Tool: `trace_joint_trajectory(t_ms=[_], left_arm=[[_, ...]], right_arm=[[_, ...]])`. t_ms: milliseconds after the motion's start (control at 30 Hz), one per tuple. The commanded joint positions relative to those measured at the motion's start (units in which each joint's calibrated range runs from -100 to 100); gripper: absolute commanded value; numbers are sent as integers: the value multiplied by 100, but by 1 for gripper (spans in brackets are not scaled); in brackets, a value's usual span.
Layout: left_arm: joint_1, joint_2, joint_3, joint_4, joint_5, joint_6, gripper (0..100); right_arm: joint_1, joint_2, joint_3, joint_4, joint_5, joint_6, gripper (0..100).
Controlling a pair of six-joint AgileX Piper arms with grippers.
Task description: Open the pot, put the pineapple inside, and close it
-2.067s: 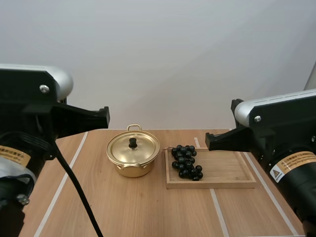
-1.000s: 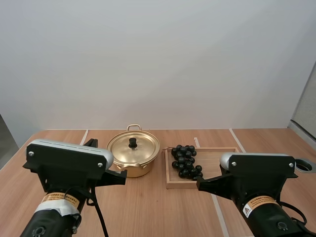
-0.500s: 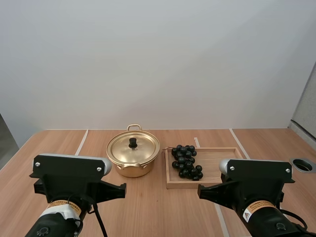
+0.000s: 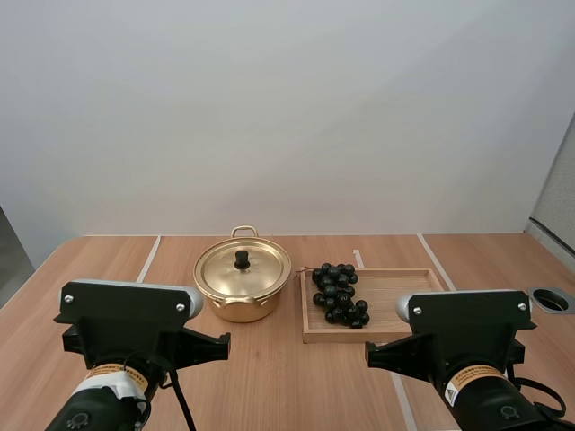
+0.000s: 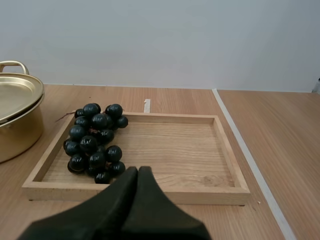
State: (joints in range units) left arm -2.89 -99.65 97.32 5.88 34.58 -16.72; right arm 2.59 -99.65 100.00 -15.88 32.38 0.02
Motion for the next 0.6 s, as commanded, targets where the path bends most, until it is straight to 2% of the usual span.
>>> trace_joint_trajectory(t_ms=[0,300,467,567], left_arm=[[-22,-35,6,21,-118,-55,0],[-22,-35,6,21,-118,-109,0],[-22,-35,6,21,-118,-118,0],[-22,-35,6,21,-118,-150,0]], right_arm=[[-39,-35,0,61,-532,-29,0],[53,-35,0,74,-831,-39,0],[53,-35,0,519,-853,-39,0],[53,-35,0,507,-853,-39,0]])
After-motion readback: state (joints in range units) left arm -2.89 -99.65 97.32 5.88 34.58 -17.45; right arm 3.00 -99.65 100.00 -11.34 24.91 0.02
